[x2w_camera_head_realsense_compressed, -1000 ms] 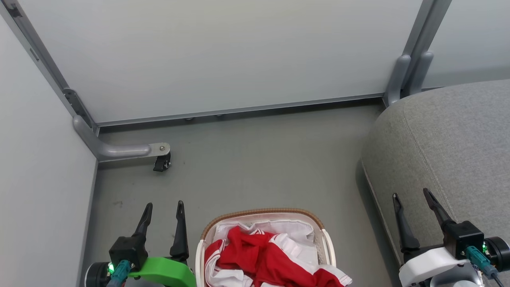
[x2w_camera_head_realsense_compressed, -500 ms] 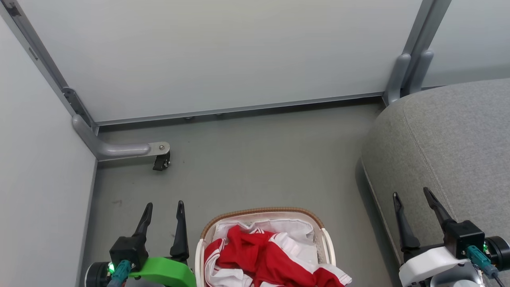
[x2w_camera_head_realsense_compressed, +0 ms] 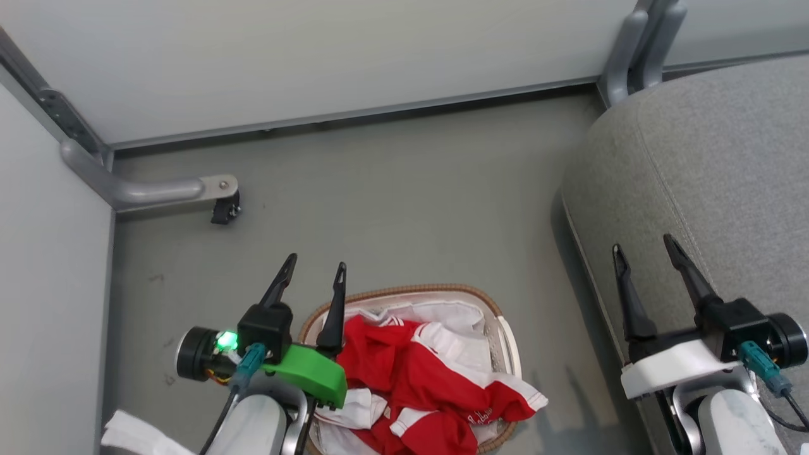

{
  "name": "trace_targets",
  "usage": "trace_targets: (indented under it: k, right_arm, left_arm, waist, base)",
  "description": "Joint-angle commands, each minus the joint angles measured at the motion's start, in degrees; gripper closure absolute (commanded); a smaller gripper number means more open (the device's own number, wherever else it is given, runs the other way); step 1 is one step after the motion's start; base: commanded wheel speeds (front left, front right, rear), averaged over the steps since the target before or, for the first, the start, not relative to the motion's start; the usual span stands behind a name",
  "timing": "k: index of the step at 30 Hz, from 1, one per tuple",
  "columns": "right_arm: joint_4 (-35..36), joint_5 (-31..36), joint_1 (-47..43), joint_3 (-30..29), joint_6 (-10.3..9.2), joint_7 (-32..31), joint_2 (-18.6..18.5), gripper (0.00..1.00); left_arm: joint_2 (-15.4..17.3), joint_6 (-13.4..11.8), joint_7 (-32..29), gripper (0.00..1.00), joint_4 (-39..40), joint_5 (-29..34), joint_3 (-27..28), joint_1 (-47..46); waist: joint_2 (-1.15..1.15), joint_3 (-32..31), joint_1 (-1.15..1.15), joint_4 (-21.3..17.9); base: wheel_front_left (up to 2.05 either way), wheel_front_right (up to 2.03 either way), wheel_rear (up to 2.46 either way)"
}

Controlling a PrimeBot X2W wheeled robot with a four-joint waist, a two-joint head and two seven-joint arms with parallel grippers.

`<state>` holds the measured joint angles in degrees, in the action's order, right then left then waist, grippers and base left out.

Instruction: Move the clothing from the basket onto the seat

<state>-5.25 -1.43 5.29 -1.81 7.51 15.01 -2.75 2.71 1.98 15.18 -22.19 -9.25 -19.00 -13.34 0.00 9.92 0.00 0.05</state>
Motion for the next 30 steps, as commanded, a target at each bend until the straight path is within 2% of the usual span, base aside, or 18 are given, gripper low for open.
trace_targets:
  k: [1, 12, 24, 28, 30]
  right_arm:
    - [0.5, -0.4, 1.6, 0.1, -0.04, 0.3, -0.2, 0.0]
    - [3.3, -2.9, 9.4, 1.9, -0.04, 0.3, -0.2, 0.0]
    - [4.3, -7.8, 13.4, 4.8, -0.04, 0.3, -0.2, 0.0]
    - [4.6, -9.0, 13.8, 5.7, -0.04, 0.3, -0.2, 0.0]
    - [4.6, -9.6, 14.0, 6.1, -0.04, 0.3, -0.2, 0.0]
  left_arm:
    - [0.3, 0.3, 0.0, 0.0, -1.8, 0.8, -0.9, -2.4]
    - [0.4, 3.2, 0.0, 0.0, -21.8, 5.3, -9.7, -17.6]
    - [0.5, 4.9, -0.5, 0.0, -39.5, 10.2, -18.2, -26.1]
    - [0.5, 5.0, -2.7, 0.0, -44.8, 10.5, -19.4, -28.2]
    - [0.6, 3.1, -4.2, 0.0, -46.8, 10.3, -19.2, -29.4]
  waist:
    - [0.0, 7.3, 0.0, -3.5]
    - [0.0, 22.5, 0.0, -11.5]
    - [0.0, 32.4, 0.0, -19.1]
    - [0.0, 34.1, 0.0, -20.5]
    - [0.0, 34.7, 0.0, -20.9]
  base:
    - [0.0, 0.0, 0.0]
    - [0.0, 0.0, 0.0]
    - [0.0, 0.0, 0.0]
    - [0.0, 0.0, 0.0]
    - [0.0, 0.0, 0.0]
